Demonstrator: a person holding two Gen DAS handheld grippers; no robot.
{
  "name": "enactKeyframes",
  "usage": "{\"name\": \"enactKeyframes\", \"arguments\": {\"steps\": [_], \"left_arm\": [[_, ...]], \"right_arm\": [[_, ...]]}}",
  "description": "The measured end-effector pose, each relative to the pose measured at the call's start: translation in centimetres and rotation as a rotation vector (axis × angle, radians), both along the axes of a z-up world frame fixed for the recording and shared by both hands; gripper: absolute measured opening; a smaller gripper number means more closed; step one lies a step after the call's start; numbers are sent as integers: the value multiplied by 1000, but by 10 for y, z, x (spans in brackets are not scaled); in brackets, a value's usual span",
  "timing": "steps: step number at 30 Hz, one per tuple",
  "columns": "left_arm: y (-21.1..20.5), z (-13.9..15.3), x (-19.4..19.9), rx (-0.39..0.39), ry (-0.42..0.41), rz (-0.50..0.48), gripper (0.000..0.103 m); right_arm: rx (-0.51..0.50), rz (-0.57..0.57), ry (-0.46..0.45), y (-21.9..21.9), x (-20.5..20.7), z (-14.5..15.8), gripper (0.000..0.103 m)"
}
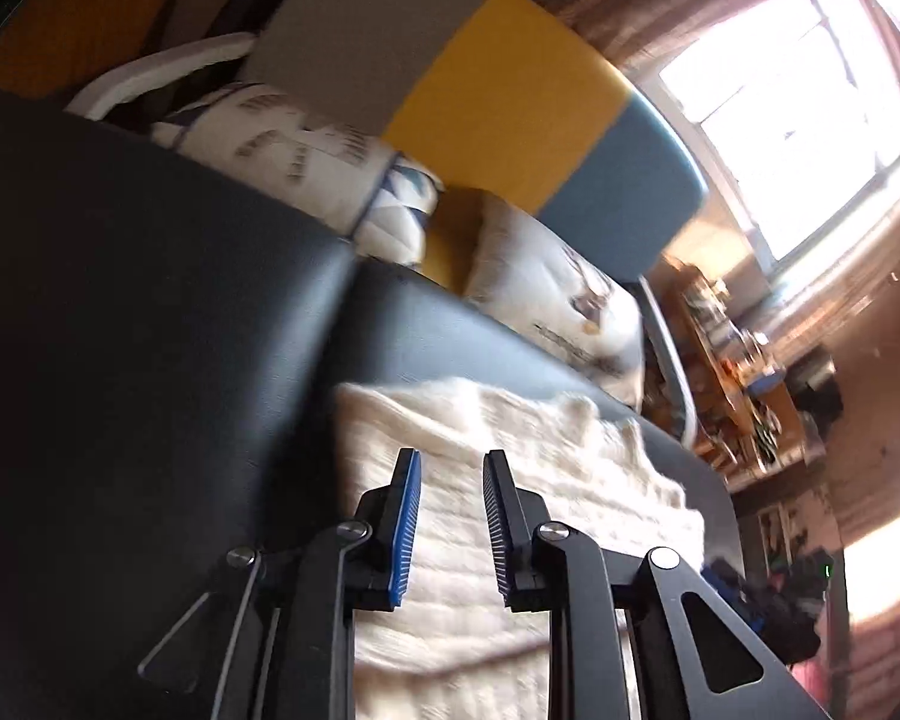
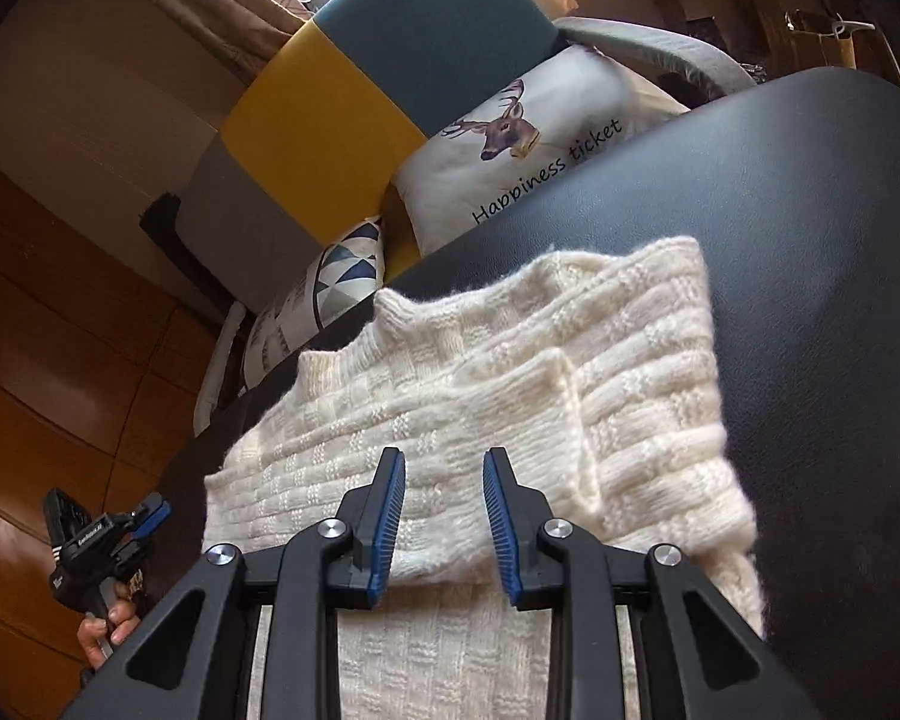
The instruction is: Fold clothes
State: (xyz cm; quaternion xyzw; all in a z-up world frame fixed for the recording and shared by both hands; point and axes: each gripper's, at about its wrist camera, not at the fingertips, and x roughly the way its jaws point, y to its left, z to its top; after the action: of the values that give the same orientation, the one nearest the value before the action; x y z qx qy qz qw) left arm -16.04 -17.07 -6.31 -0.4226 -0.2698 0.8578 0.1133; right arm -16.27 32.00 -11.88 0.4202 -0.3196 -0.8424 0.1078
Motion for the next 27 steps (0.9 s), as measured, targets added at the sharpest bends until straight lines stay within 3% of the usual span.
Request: {"name": "enactKeyframes", "arguments": {"steps": [3, 6, 7, 8, 14, 18, 23, 27], "left_arm": [[27, -14, 9, -66, -33, -71, 22], [37, -45, 10, -161, -103, -79, 22], [39, -55, 11, -190, -119, -77, 12], [36, -58, 13, -199, -88, -78, 10], [33, -51, 12, -182, -81, -84, 8], [23, -37, 22, -121, -56, -60, 9], [23, -27, 46, -73, -35, -81, 9], [40, -53, 44, -162, -113, -96, 9]], "right_arm": [[5, 11, -27, -6, -19, -7, 27], [75, 0, -120, -9, -32, -31, 25], [83, -3, -119, -10, -33, -37, 20], [77, -6, -90, -9, -31, -41, 17], [23, -20, -61, 0, -21, -43, 13], [73, 10, -20, -9, -12, -20, 25], [151, 35, 7, -22, 2, -9, 26], [189, 40, -66, -24, 6, -27, 24]]}}
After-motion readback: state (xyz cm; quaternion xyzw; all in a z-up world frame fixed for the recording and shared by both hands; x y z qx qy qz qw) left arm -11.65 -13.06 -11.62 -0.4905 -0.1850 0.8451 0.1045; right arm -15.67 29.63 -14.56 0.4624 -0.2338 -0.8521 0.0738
